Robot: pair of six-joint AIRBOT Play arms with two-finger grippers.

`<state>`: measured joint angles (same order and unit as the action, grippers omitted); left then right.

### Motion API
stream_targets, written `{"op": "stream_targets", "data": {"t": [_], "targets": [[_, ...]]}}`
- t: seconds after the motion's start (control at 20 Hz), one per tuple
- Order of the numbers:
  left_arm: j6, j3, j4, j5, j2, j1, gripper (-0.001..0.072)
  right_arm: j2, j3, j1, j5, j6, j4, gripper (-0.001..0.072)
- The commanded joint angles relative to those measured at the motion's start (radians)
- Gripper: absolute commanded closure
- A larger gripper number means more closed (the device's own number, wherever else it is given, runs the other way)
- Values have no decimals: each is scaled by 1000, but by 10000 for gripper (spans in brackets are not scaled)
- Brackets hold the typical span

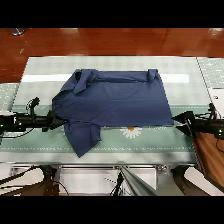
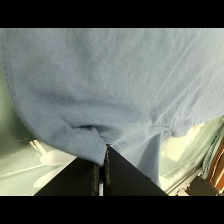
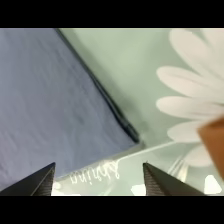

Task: Fold the shirts.

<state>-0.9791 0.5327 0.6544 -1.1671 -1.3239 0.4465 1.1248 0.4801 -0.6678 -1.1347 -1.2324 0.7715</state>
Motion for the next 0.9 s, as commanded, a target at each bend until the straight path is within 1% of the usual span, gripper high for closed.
{"op": "stream_targets", "data": {"t": [0.0,0.15,0.4,0.55,0.6,0.65,0.7,0.85], "targets": [[0,0,0,8,-1,0,682,103,-1,-2,-10,60,-68,81],[-2,0,-2,8,-1,0,682,132,-1,-1,12,95,-131,81],[-1,0,-4,9,-1,0,682,144,2,10,64,113,-209,90],[-1,0,-4,8,-1,0,682,175,46,146,106,95,-200,93],[-1,0,-5,7,-1,0,682,189,74,197,123,70,-187,162],[-2,0,-5,4,-1,0,682,200,106,246,135,43,-172,417],[-2,0,-5,0,-1,0,682,202,135,284,139,43,-160,689],[11,23,-55,-19,20,0,682,194,274,365,57,33,-121,690]]}}
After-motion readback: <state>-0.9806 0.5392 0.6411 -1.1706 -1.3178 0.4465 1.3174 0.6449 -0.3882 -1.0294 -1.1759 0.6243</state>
